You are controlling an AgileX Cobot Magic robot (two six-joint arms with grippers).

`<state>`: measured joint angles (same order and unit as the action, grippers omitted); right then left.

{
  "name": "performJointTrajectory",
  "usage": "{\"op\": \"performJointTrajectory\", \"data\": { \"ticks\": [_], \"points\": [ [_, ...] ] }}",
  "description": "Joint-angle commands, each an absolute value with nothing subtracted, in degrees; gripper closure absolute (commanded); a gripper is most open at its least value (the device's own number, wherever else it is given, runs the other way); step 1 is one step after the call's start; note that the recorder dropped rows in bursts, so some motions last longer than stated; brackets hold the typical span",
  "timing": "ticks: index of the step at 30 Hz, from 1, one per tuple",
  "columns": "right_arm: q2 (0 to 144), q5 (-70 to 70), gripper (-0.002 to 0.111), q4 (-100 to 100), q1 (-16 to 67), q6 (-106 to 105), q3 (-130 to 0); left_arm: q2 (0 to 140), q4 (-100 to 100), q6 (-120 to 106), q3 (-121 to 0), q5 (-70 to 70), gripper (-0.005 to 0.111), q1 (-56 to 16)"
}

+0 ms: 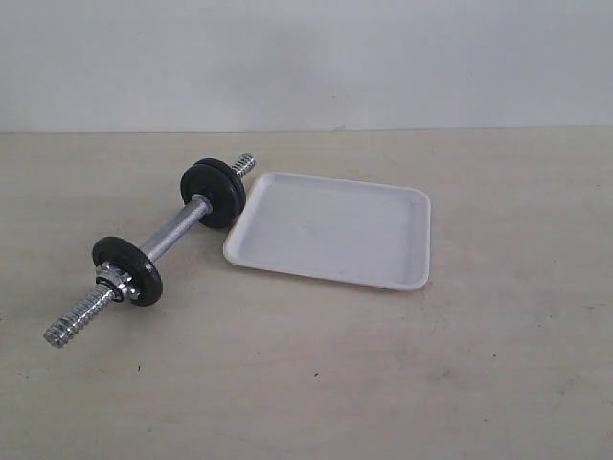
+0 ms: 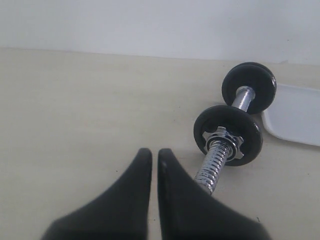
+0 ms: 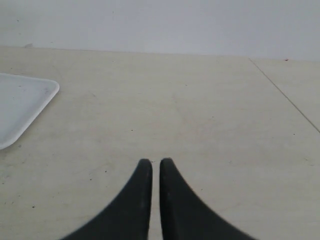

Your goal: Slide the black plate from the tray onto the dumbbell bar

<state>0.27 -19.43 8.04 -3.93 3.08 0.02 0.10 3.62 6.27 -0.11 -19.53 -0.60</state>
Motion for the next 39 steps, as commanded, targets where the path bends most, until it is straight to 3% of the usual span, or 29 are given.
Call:
{"op": "performJointTrajectory", "data": {
  "ticks": [1,8,15,39],
  "points": [
    [0.0,-19.1,0.104,7.9,-4.0,2.9,0.0,0.0,4.0,6.0,0.0,-19.4,0.102,-0.5],
    [0.0,-19.1,0.104,7.9,-3.5,2.9,0.0,0.0,4.0,6.0,0.0,-19.4,0.102,-0.5],
    [0.0,-19.1,0.104,7.9,2.7,2.9,0.0,0.0,4.0,6.0,0.0,-19.4,0.102,-0.5],
    [0.0,-19.1,0.104,7.9,2.7,2.9,0.0,0.0,4.0,6.0,0.0,-19.4,0.102,-0.5]
  ]
}}
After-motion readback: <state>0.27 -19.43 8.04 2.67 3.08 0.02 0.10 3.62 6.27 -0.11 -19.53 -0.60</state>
